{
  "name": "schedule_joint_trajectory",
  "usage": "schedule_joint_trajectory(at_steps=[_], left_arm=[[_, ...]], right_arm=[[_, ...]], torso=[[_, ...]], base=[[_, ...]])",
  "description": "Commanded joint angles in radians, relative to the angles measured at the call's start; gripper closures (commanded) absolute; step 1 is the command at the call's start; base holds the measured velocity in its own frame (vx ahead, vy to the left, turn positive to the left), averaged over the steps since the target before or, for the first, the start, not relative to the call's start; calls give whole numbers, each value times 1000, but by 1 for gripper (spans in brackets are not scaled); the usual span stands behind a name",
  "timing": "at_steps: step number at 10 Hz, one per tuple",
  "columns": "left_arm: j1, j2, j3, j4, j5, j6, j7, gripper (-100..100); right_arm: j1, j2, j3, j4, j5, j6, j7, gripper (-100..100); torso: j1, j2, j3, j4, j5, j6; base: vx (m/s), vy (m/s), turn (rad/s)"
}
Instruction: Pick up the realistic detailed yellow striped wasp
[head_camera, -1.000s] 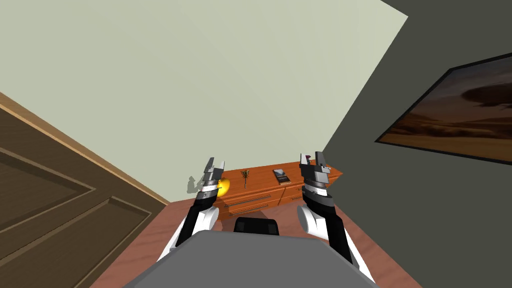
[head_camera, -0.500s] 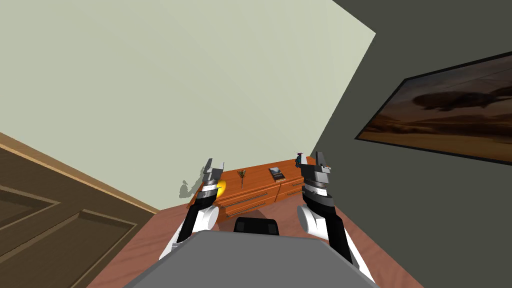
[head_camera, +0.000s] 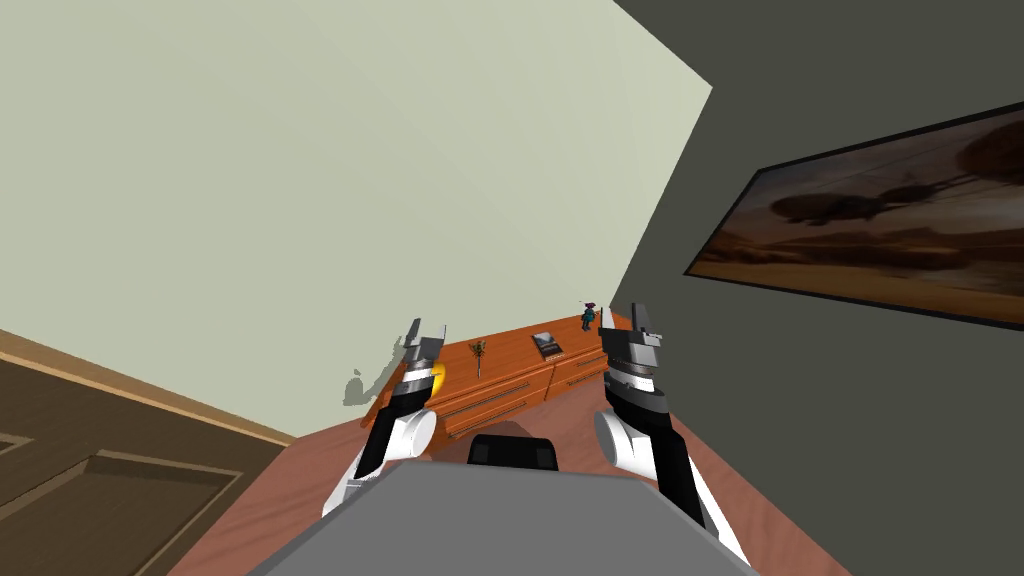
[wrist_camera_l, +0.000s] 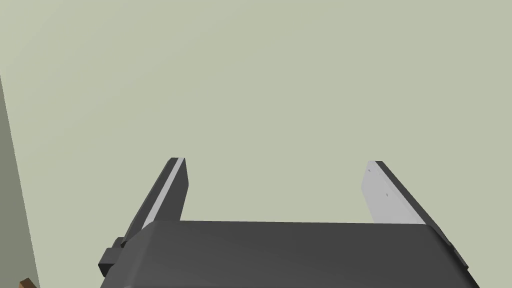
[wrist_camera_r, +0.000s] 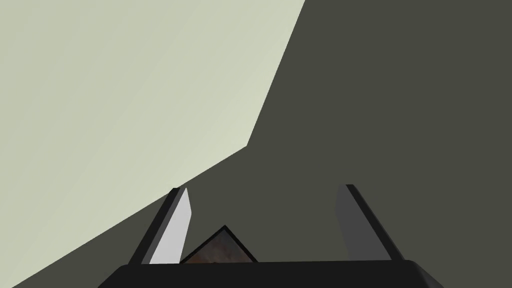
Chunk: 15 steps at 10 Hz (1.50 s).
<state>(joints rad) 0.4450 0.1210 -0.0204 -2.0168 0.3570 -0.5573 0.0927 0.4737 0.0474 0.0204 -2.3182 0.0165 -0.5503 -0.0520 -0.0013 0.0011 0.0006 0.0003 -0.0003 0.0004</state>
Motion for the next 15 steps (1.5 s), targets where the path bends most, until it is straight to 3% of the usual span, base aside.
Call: schedule_joint_trajectory(at_steps=[1,2,3,5,6,8,9,11,12,13,15], left_arm=[[-6,11,2,16,50,-9,-6,-100],[-6,11,2,16,68,-9,-6,-100],[-22,35,7,54,103,-26,-19,-100],[-22,35,7,54,158,-26,-19,-100],[-38,58,12,94,189,-45,-33,-100],[-38,58,12,94,249,-45,-33,-100],[-54,82,18,137,280,-63,-48,-100],[-54,82,18,137,341,-63,-48,-100],[-54,82,18,137,352,-63,-48,-100],[-70,105,24,181,391,-82,-64,-100],[-70,105,24,181,449,-82,-64,-100]], right_arm=[[0,0,0,0,0,0,0,0],[0,0,0,0,0,0,0,0],[0,0,0,0,0,0,0,0],[0,0,0,0,0,0,0,0],[0,0,0,0,0,0,0,0],[0,0,0,0,0,0,0,0],[0,0,0,0,0,0,0,0],[0,0,0,0,0,0,0,0],[0,0,0,0,0,0,0,0],[0,0,0,0,0,0,0,0],[0,0,0,0,0,0,0,0]], torso=[[0,0,0,0,0,0],[0,0,0,0,0,-1],[1,0,0,0,0,-1],[0,1,0,0,0,-1],[1,0,0,0,0,-1],[0,0,0,0,0,-1],[1,0,0,0,0,-1],[0,0,0,0,0,-1],[1,0,0,0,0,-1],[2,-1,0,0,0,-1],[1,0,0,0,0,-1]], base=[[-21,-28,-153],[-14,-12,12],[-22,-29,-283],[-17,-18,-50],[-21,-36,-275],[-12,-20,-68],[-15,-32,-266],[-11,-19,-73],[2,-2,12],[-1,-27,-346],[-9,-19,-54]])
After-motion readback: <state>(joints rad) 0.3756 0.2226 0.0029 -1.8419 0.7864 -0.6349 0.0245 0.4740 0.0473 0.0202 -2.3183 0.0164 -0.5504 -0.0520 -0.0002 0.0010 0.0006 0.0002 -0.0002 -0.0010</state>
